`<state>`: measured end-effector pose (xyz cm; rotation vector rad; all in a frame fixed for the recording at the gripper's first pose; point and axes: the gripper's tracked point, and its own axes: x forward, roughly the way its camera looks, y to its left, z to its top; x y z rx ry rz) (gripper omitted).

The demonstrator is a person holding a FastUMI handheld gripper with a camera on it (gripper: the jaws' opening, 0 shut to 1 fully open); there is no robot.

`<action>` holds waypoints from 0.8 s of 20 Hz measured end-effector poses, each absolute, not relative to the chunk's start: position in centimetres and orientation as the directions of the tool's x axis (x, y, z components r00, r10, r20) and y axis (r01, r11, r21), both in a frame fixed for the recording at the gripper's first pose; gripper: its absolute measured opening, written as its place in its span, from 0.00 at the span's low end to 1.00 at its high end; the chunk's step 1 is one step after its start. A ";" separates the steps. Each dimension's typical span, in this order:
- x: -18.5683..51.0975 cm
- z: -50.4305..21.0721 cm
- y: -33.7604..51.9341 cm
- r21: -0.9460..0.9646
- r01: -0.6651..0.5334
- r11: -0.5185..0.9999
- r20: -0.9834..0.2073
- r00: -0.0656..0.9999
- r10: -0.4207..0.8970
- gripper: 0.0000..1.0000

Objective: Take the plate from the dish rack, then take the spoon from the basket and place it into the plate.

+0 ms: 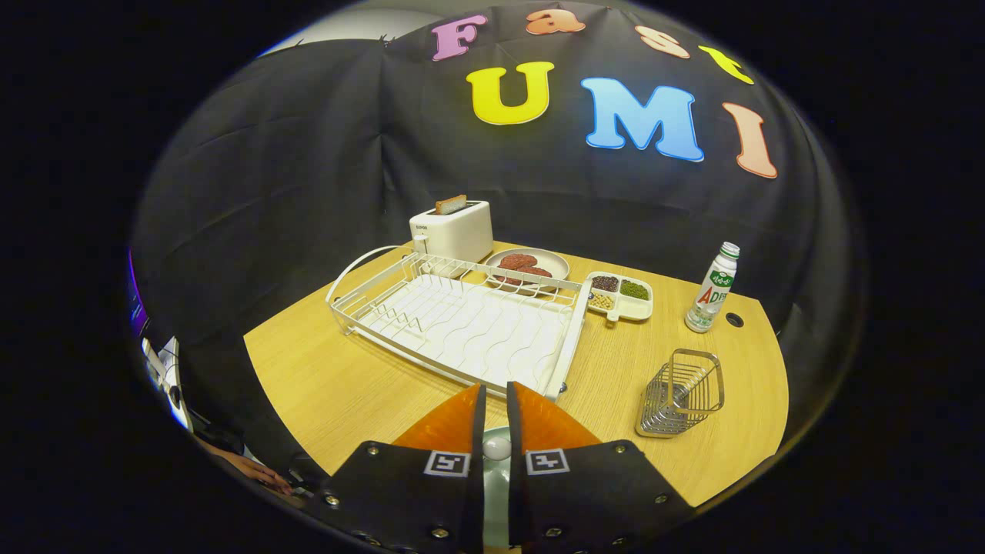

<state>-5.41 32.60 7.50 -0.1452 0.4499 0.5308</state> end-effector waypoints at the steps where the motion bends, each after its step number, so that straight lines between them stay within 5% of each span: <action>1: -5.3 7.9 32.2 -0.027 -0.516 0.856 -0.440 0.775 0.454 0.15; 2: -5.0 8.3 32.0 -0.035 -0.513 0.857 -0.427 0.784 0.451 0.17; 3: -5.0 9.0 31.8 -0.040 -0.511 0.859 -0.415 0.790 0.451 0.35; 5: -4.5 10.5 30.7 -0.037 -0.485 0.874 -0.385 0.814 0.435 0.49; 16: -1.9 28.4 19.0 -0.004 -0.168 0.986 0.007 0.986 0.168 0.52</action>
